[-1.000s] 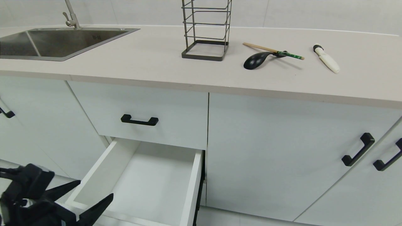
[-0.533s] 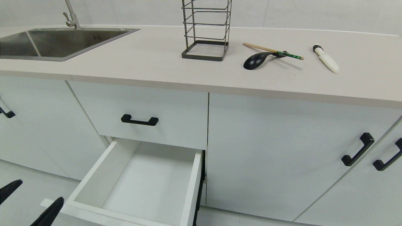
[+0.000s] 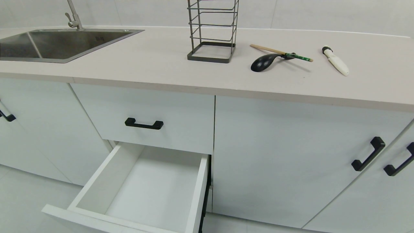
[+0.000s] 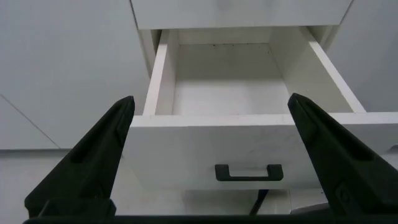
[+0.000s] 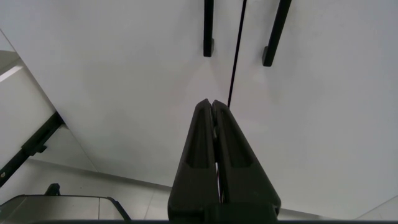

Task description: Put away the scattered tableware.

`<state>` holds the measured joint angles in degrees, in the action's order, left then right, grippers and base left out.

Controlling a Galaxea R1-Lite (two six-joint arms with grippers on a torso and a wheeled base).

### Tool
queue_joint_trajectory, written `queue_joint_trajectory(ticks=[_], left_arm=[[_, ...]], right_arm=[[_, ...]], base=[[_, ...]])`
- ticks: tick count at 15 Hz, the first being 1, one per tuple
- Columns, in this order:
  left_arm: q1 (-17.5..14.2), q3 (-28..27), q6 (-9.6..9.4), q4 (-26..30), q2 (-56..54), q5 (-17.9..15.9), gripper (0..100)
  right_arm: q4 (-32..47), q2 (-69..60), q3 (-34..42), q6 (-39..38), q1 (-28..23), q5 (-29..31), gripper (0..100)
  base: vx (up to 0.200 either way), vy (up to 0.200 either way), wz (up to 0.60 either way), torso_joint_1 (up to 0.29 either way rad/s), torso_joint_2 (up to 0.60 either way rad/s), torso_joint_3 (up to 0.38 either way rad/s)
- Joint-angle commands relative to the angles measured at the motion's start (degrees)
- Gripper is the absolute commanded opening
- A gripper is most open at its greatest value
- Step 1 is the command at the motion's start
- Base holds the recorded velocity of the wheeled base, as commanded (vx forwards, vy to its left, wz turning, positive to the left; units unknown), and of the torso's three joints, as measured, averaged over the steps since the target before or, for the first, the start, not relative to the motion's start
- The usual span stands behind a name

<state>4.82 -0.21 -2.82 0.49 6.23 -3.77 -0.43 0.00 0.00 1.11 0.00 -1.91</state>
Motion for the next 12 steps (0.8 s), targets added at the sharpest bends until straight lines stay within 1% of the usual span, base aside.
queue_joint_trajectory(ticks=[1,2,3,5,6,7,9,12], left_arm=[[-5.1,0.1,0.44,-0.8,-3.9,2.0,100],[-5.6,0.1,0.97,-0.7,-5.2,2.4,100],[-5.3,0.1,1.76,-0.7,-4.9,2.6,100],[-5.0,0.1,1.76,-0.5,-6.2,1.7,100],[-4.9,0.0,2.55,-0.4,-6.2,1.8,100],[-4.9,0.1,2.90,-0.4,-6.2,1.7,100],[-4.9,0.0,2.38,-0.4,-6.2,1.7,100],[-4.9,0.0,2.82,-0.4,-6.2,1.7,100]], right_arm=[[0.0,0.0,0.0,0.0,0.0,0.0,0],[-0.1,0.0,0.0,0.0,0.0,0.0,0],[0.0,0.0,0.0,0.0,0.0,0.0,0],[0.0,0.0,0.0,0.1,0.0,0.1,0],[0.0,0.0,0.0,0.2,0.0,0.2,0],[-0.1,0.0,0.0,0.3,0.0,0.2,0],[0.0,0.0,0.0,0.2,0.0,0.2,0],[0.0,0.0,0.0,0.1,0.0,0.1,0]], base=[[0.000,0.000,0.00,0.000,0.00,0.000],[0.000,0.000,0.00,0.000,0.00,0.000],[0.000,0.000,0.00,0.000,0.00,0.000],[0.000,0.000,0.00,0.000,0.00,0.000],[0.000,0.000,0.00,0.000,0.00,0.000],[0.000,0.000,0.00,0.000,0.00,0.000],[0.000,0.000,0.60,0.002,0.00,0.000],[0.000,0.000,0.60,0.002,0.00,0.002]])
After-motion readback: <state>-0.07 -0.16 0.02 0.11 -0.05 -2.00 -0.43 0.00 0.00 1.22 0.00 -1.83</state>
